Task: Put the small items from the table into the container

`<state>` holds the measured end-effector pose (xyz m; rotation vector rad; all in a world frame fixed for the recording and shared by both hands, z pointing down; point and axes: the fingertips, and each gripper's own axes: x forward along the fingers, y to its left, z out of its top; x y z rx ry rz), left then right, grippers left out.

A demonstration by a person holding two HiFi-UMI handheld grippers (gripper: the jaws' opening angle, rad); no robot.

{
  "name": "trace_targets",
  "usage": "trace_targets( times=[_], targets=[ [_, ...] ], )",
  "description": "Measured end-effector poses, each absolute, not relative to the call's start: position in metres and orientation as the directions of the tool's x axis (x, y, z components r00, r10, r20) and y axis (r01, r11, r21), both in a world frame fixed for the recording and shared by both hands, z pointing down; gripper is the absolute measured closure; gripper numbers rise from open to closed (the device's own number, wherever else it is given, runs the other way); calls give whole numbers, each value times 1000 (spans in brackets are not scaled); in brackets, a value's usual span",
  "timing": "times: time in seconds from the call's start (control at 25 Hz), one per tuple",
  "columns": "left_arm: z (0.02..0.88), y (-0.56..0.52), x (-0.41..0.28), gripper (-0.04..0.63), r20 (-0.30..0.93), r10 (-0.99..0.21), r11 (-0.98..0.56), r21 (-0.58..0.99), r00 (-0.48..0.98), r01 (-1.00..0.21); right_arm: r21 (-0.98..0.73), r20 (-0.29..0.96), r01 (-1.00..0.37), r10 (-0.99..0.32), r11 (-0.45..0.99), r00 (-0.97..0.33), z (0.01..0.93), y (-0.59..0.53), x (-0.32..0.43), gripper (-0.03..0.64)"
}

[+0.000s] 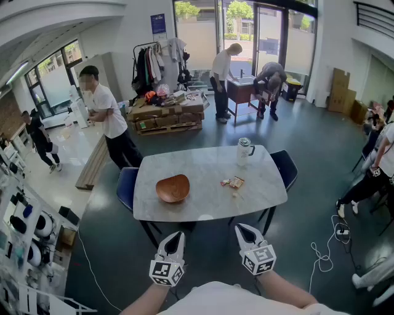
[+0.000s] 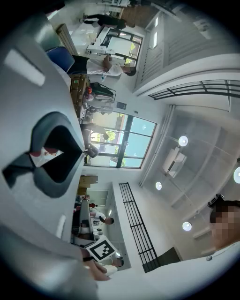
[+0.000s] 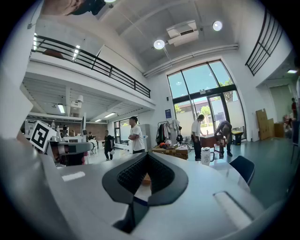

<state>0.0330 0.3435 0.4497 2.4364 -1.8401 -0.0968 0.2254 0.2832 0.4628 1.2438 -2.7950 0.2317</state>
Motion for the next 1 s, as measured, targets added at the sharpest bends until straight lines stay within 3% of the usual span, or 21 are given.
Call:
trace_targets(
  times=[1.0],
  targets=[
    [465,354,-7,591,19,-955,-291,154,297,-944,-150,171,-771,-752,619,-637,484,292,180,592]
  ],
)
